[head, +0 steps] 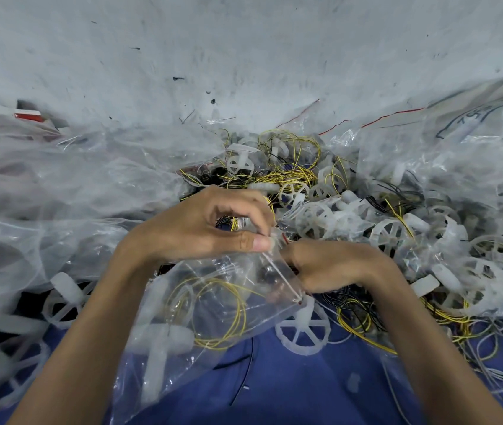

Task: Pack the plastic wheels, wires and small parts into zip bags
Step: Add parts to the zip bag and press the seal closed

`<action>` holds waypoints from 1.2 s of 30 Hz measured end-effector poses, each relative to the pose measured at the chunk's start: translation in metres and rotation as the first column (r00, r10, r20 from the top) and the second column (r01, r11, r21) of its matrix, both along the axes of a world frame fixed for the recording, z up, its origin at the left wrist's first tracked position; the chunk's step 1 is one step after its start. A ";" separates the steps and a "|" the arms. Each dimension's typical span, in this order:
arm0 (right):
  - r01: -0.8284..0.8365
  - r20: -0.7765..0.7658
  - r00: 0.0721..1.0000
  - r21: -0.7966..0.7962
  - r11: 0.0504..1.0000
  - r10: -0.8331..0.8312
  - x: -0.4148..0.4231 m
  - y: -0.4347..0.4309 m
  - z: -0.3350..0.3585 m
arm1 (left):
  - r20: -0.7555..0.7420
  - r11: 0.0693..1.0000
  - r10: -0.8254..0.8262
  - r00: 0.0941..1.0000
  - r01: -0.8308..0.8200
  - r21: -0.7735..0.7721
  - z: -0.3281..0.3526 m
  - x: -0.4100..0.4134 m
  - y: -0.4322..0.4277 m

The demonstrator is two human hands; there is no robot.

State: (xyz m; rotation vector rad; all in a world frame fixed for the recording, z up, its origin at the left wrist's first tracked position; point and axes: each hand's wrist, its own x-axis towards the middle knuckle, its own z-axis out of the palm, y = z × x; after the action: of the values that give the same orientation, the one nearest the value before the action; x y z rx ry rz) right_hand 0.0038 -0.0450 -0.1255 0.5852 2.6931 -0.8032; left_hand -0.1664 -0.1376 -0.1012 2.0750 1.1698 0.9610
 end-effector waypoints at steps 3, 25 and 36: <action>-0.018 -0.017 1.000 0.008 1.000 0.018 0.000 0.000 0.001 | 0.035 1.000 -0.015 0.999 0.016 -0.014 0.000 -0.001 0.001; 0.073 0.103 0.991 0.151 0.986 -0.089 -0.006 -0.054 -0.041 | 0.092 0.982 -0.164 0.982 0.171 -0.079 0.004 0.002 -0.003; -0.074 -0.370 0.928 -0.106 0.992 0.030 -0.004 -0.001 0.010 | -0.099 0.941 -0.055 0.994 0.018 -0.338 0.008 -0.031 -0.015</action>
State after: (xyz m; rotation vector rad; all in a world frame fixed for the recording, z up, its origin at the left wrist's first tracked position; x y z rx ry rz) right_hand -0.0005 -0.0460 -0.1156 0.3614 2.9494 -1.1503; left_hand -0.1976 -0.1521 -0.0935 1.8813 1.2474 0.5883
